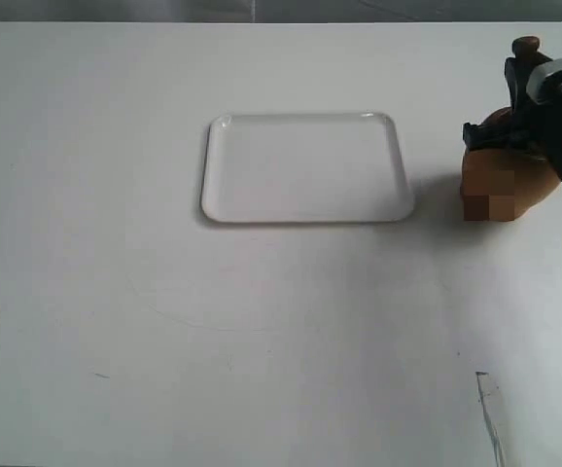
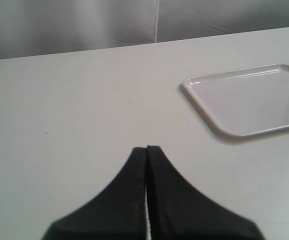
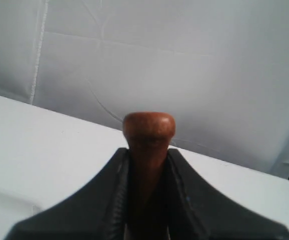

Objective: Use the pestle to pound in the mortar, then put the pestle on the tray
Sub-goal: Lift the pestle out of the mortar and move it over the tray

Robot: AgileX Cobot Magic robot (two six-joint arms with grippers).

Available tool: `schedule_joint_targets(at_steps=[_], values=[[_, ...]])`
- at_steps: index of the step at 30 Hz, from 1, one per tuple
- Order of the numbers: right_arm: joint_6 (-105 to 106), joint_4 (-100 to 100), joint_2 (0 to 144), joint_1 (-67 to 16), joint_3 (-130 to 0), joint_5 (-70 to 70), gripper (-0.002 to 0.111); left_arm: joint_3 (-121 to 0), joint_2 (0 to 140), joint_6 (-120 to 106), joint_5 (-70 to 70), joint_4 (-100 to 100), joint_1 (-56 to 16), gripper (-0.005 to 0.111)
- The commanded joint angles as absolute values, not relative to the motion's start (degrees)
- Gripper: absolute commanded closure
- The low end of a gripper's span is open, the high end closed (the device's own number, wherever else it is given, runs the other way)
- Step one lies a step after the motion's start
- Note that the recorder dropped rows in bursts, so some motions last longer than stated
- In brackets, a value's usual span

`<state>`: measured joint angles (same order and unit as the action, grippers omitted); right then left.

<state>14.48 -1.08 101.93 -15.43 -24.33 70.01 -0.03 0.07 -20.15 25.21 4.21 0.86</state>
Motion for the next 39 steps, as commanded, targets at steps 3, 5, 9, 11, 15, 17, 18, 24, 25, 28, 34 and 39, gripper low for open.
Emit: schedule_joint_targets(at_steps=[3, 5, 9, 11, 15, 17, 18, 24, 25, 28, 34, 39], values=[[12.0, 5.2, 86.1, -15.4, -24.8, 70.0, 0.108, 0.0, 0.0, -19.7, 25.0, 3.8, 0.4, 0.107], [8.4, 11.6, 81.9, -15.4, -25.2, 70.0, 0.108, 0.0, 0.0, -19.7, 25.0, 3.8, 0.4, 0.107], [-5.9, 30.7, 76.9, -15.4, -31.4, 59.4, 0.108, 0.0, 0.0, -19.7, 25.0, 3.8, 0.4, 0.107], [-16.3, 38.9, 77.3, -15.4, -36.1, 52.3, 0.108, 0.0, 0.0, -19.7, 25.0, 3.8, 0.4, 0.107], [-36.7, 52.7, 81.2, -15.4, -45.1, 45.5, 0.108, 0.0, 0.0, -19.7, 25.0, 3.8, 0.4, 0.107], [-44.1, 57.7, 84.4, -16.0, -48.1, 45.8, 0.108, 0.0, 0.0, -19.7, 25.0, 3.8, 0.4, 0.107], [-46.7, 60.0, 86.2, -16.7, -49.7, 45.3, 0.108, 0.0, 0.0, -19.7, 25.0, 3.8, 0.4, 0.107], [-52.3, 63.7, 96.8, -24.3, -57.5, 31.1, 0.108, 0.0, 0.0, -19.7, 25.0, 3.8, 0.4, 0.107], [-52.3, 63.7, 98.8, -25.7, -58.9, 28.1, 0.108, 0.0, 0.0, -19.7, 25.0, 3.8, 0.4, 0.107], [-52.5, 63.7, 105.1, -29.0, -63.0, 23.6, 0.108, 0.0, 0.0, -19.7, 25.0, 3.8, 0.4, 0.107], [-53.0, 63.7, 115.4, -32.6, -71.1, 21.4, 0.108, 0.0, 0.0, -19.7, 25.0, 3.8, 0.4, 0.107], [-55.5, 63.8, 120.8, -32.7, -73.4, 21.4, 0.108, 0.0, 0.0, -19.7, 25.0, 3.8, 0.4, 0.107]])
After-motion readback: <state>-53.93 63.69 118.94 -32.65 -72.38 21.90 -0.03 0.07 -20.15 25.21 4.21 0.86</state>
